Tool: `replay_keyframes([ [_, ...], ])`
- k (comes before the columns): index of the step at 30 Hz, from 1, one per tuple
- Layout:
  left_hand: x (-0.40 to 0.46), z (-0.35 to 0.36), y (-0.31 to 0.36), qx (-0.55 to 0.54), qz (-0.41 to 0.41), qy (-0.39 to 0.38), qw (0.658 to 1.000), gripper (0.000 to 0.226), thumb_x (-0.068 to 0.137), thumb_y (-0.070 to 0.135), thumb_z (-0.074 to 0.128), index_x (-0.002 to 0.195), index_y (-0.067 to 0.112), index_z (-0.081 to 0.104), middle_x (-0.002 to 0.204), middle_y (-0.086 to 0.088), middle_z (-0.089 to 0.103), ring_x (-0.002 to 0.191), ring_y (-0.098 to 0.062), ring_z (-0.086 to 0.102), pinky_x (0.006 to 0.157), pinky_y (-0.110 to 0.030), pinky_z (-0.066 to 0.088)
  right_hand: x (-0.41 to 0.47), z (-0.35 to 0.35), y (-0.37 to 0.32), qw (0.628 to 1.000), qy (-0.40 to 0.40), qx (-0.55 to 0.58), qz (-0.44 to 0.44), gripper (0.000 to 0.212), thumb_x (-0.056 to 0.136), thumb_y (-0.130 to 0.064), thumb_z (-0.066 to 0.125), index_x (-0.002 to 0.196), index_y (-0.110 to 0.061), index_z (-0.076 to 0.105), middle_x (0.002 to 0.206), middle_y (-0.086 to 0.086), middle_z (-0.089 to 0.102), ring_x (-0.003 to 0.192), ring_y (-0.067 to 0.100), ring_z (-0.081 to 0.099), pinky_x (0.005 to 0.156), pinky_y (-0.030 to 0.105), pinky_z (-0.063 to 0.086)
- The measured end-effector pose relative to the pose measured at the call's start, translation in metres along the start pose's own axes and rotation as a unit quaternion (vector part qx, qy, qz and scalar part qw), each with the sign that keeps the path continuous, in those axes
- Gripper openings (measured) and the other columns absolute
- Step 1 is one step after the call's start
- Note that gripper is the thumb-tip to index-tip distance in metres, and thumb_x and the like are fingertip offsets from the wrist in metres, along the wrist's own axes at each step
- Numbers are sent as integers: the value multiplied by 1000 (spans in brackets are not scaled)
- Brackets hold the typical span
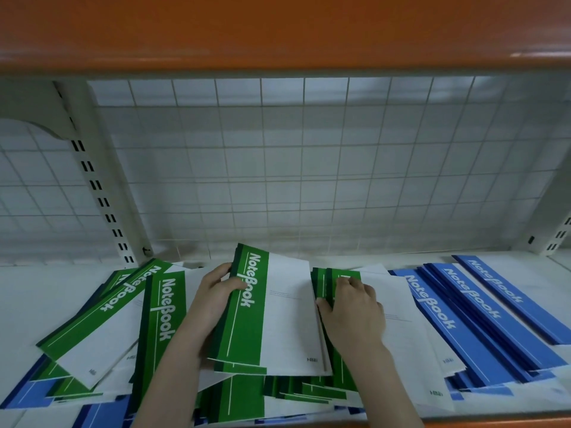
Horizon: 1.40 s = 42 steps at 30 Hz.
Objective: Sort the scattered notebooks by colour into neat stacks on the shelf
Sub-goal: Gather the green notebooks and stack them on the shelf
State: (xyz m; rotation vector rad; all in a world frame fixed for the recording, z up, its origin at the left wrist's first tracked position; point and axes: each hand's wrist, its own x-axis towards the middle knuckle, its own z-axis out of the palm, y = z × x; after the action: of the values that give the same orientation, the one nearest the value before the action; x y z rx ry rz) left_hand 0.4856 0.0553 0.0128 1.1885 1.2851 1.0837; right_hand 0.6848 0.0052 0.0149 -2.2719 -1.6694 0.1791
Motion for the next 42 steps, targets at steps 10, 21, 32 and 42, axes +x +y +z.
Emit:
replay_keyframes([
  [10, -7, 10, -4, 47, 32, -21, 998, 27, 85, 0, 55, 98, 22, 64, 82, -5, 73, 68, -20, 70, 56, -28, 51, 6, -24, -22, 988, 48, 140, -41, 26, 92, -7, 48, 118, -8, 44, 79, 3, 55, 67, 19, 55, 56, 24, 44],
  [21, -10, 10, -9, 81, 89, 8, 993, 34, 99, 21, 41, 80, 28, 68, 78, 13, 72, 72, -2, 67, 56, -11, 47, -2, 11, -112, 947, 39, 302, -104, 28, 93, -11, 46, 117, -21, 56, 95, 1, 66, 77, 16, 59, 61, 18, 36],
  [32, -3, 10, -9, 46, 76, -26, 996, 24, 89, 4, 55, 104, 18, 67, 93, -5, 73, 90, -22, 69, 83, -36, 52, 8, 15, -78, 931, -38, 349, -101, 41, 91, 2, 41, 122, -20, 56, 82, -6, 54, 64, 4, 52, 52, 9, 41],
  [42, -4, 7, -11, -55, 52, -34, 997, 36, 81, 4, 69, 110, 20, 57, 92, -11, 74, 83, -29, 71, 67, -36, 57, 3, -2, -50, 906, 0, 415, -88, 34, 94, -3, 46, 122, -19, 55, 107, -4, 62, 78, 1, 59, 61, -1, 40],
])
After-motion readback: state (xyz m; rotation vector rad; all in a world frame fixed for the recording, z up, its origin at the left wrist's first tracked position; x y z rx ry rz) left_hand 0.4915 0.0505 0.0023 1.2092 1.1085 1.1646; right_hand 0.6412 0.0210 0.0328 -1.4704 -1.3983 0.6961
